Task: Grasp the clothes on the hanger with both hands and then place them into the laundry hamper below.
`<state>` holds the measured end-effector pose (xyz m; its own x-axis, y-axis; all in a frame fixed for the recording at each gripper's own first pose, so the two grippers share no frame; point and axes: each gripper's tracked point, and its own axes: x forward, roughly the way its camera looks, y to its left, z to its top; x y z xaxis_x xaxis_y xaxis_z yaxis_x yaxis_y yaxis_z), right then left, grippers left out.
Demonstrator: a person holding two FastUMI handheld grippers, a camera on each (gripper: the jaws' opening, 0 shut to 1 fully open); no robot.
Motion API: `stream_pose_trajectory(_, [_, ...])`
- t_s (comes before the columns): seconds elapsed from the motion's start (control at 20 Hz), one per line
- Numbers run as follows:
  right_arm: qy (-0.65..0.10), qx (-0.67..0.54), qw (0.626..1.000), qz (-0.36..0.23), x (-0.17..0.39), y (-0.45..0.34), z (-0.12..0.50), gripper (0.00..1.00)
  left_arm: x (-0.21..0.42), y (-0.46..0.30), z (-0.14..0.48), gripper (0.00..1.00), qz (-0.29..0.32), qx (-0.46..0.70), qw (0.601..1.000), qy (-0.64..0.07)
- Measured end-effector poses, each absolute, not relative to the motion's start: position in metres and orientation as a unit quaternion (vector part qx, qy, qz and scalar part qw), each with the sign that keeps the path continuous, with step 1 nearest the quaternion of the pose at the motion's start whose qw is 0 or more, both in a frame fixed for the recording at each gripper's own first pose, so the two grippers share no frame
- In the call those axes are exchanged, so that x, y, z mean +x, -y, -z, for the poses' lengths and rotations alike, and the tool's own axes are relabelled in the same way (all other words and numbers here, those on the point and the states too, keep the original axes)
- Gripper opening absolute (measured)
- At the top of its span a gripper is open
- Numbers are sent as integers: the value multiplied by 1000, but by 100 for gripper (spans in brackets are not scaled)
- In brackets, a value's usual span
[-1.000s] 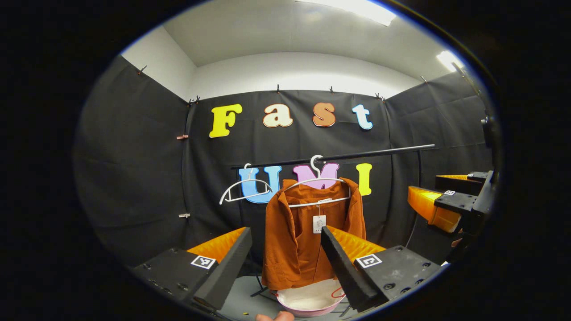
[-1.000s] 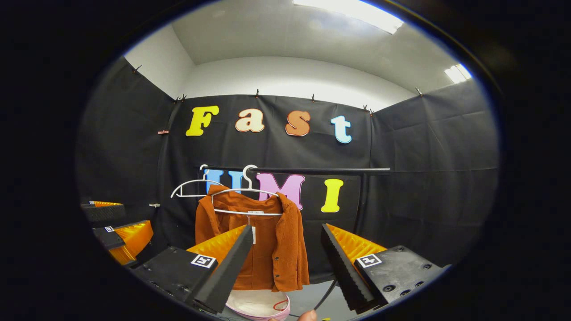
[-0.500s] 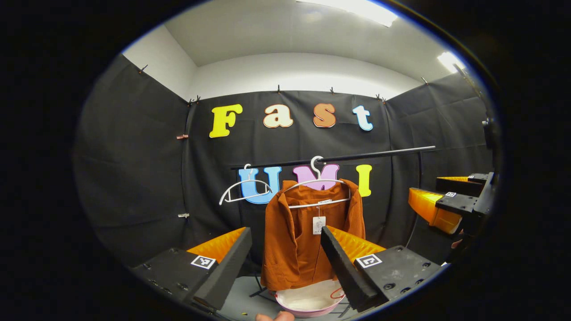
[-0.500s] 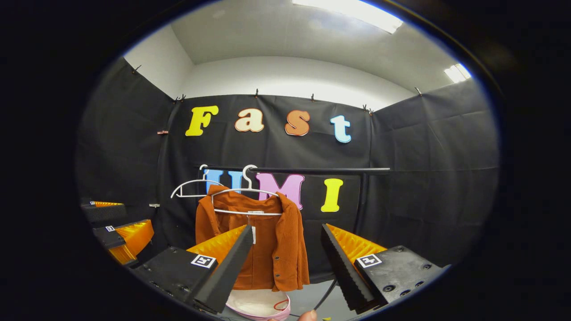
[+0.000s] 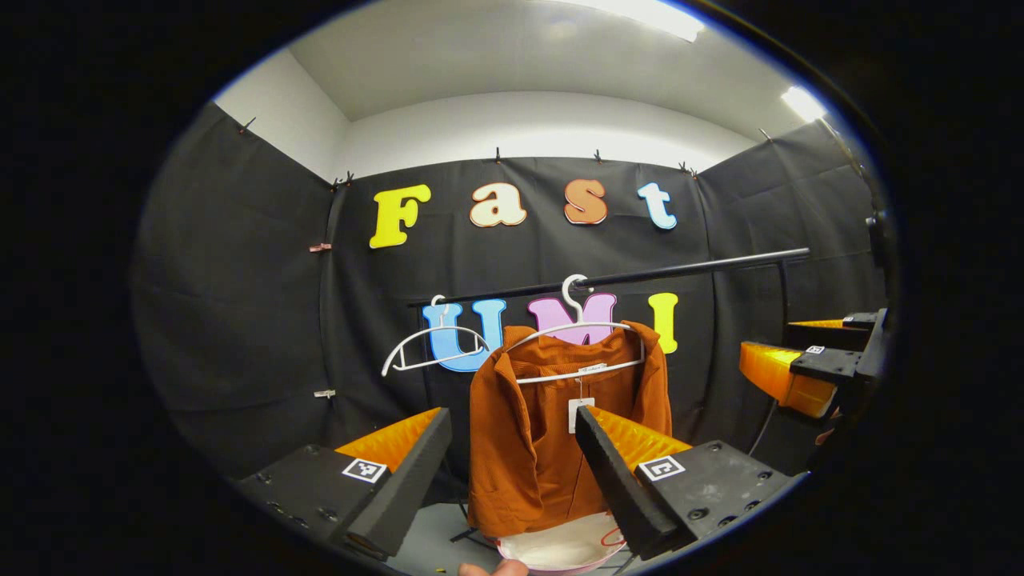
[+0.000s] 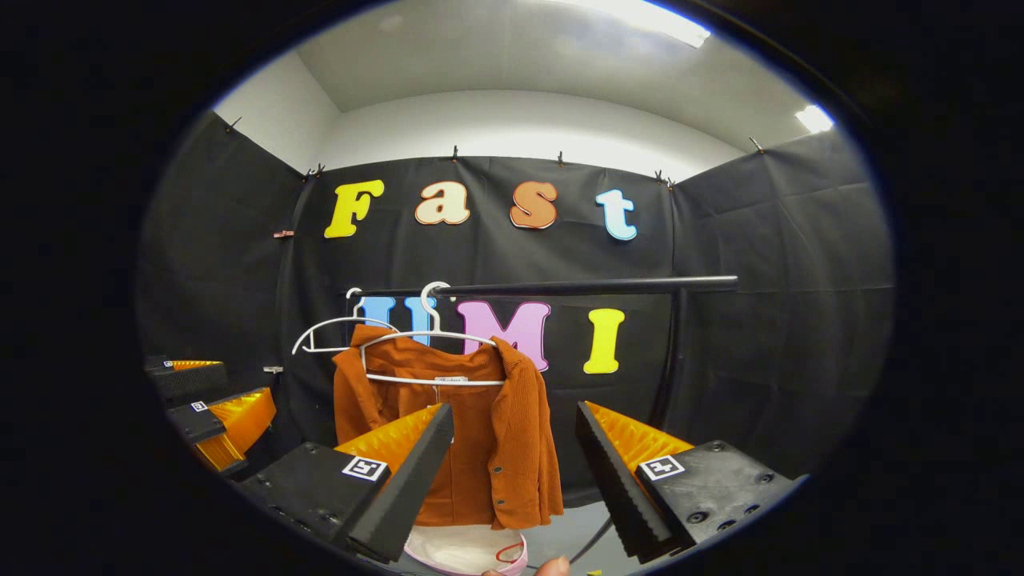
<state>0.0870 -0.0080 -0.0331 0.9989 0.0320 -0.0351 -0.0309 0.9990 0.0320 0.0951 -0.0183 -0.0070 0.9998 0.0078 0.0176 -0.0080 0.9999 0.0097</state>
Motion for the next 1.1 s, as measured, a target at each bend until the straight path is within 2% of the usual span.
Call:
stream_pose_trajectory(0.4, [-40, 50, 996, -69, 199, -18, 96, 98, 218, 16, 41, 99, -81, 19, 997, 2])
stream_pose_trajectory(0.7, [-60, 76, 993, -73, 271, -22, 146, 100, 286, 3, 76, 99, -108, 4, 994, -21])
stream_pose_trajectory(0.8, [-62, 89, 992, -70, 288, -22, 154, 99, 299, 0, 81, 96, -106, 2, 994, -19])
stream_pose_trajectory(0.9, [-61, 95, 991, -78, 301, -26, 156, 98, 309, -4, 82, 88, -108, 3, 994, -16])
stream_pose_trajectory(0.95, [-61, 97, 990, -84, 310, -30, 158, 100, 313, -6, 81, 80, -109, 5, 994, -12])
stream_pose_trajectory(1.0, [-65, 102, 988, -93, 316, -36, 161, 87, 317, -7, 82, 75, -109, 6, 994, -11])
stream_pose_trajectory(1.1, [-78, 117, 985, -100, 328, -42, 170, 72, 325, -9, 85, 70, -110, 4, 994, -12])
